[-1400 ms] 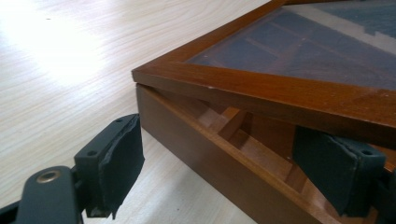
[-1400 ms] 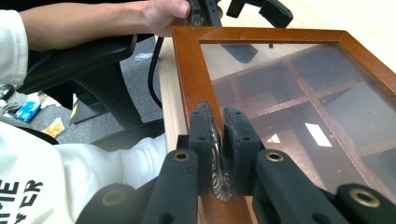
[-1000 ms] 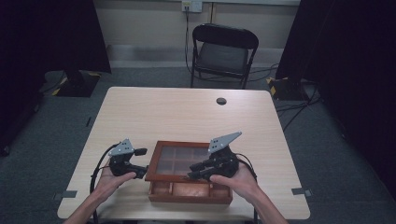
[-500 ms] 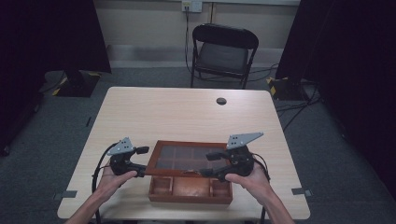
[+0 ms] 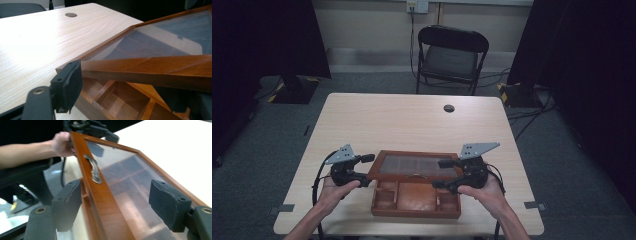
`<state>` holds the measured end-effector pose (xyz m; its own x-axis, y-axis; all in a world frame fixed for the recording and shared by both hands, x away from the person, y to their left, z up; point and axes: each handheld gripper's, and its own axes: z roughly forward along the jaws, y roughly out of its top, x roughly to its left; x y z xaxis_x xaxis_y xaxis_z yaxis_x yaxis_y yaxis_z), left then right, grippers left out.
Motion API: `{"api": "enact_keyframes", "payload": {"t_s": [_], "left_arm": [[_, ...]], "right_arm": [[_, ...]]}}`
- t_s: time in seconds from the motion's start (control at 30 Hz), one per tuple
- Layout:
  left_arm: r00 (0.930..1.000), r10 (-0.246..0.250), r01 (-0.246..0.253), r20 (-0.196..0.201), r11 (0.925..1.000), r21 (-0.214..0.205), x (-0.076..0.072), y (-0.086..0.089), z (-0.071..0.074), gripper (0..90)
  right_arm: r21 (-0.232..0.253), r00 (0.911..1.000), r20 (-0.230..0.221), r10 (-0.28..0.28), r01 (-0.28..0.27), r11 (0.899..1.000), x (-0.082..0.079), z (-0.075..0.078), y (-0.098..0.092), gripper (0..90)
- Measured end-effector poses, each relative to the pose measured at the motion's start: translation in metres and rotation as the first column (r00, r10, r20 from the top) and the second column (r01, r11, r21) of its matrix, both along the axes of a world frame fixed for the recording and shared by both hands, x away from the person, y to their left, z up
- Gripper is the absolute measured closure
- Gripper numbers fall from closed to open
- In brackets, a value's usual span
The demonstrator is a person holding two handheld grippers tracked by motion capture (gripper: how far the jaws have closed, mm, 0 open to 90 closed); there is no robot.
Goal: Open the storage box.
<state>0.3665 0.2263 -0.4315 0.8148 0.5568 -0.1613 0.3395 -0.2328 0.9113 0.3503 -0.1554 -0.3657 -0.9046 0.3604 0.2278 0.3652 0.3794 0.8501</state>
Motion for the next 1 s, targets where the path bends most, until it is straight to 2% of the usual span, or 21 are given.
{"api": "enact_keyframes", "payload": {"t_s": [0.13,0.23,0.37,0.43,0.5,0.63,0.73,0.8,1.0], "left_arm": [[1.0,0.007,-0.007,0.004,0.9998,-0.019,0.001,0.0,0.003,30.5],[0.9999,0.012,-0.012,-0.001,0.9994,-0.034,0.002,0.0,0.004,32.2],[0.9999,0.003,-0.003,0.01,0.9999,-0.016,0.004,-0.001,0.01,33.2],[0.9998,0.011,-0.01,0.015,0.9997,-0.023,0.006,-0.002,0.013,34.3],[0.9997,0.017,-0.016,0.019,0.9992,-0.037,0.008,-0.002,0.014,34.7],[0.9999,-0.001,0.002,0.011,0.9996,-0.027,0.01,0.001,0.016,36.9],[0.9999,0.009,-0.009,0.01,0.9992,-0.04,0.011,0.001,0.017,38.1],[0.9998,0.005,-0.005,0.017,0.9994,-0.035,0.012,0.001,0.018,38.2],[0.9999,0.007,-0.006,0.01,0.9988,-0.048,0.016,0.0,0.021,39.4]], "right_arm": [[-0.001,0.9997,0.003,-0.024,0.024,1.0,0.003,0.0,-0.004,25.4],[-0.021,0.9995,0.005,-0.031,0.031,0.999,0.005,-0.002,-0.006,24.5],[-0.014,0.9994,0.008,-0.034,0.034,0.999,0.007,-0.002,-0.008,25.6],[-0.021,0.9988,0.013,-0.048,0.048,0.999,0.009,-0.002,-0.009,25.7],[-0.018,0.9982,0.01,-0.058,0.058,0.998,0.01,-0.003,-0.011,26.2],[0.002,0.9957,0.002,-0.093,0.093,0.996,0.015,-0.003,-0.015,28.6],[0.006,0.9946,0.006,-0.103,0.103,0.995,0.017,-0.004,-0.017,30.0],[0.012,0.9931,0.005,-0.117,0.117,0.993,0.02,-0.004,-0.019,35.2],[0.038,0.991,0.018,-0.133,0.132,0.991,0.023,-0.003,-0.023,39.6]]}}
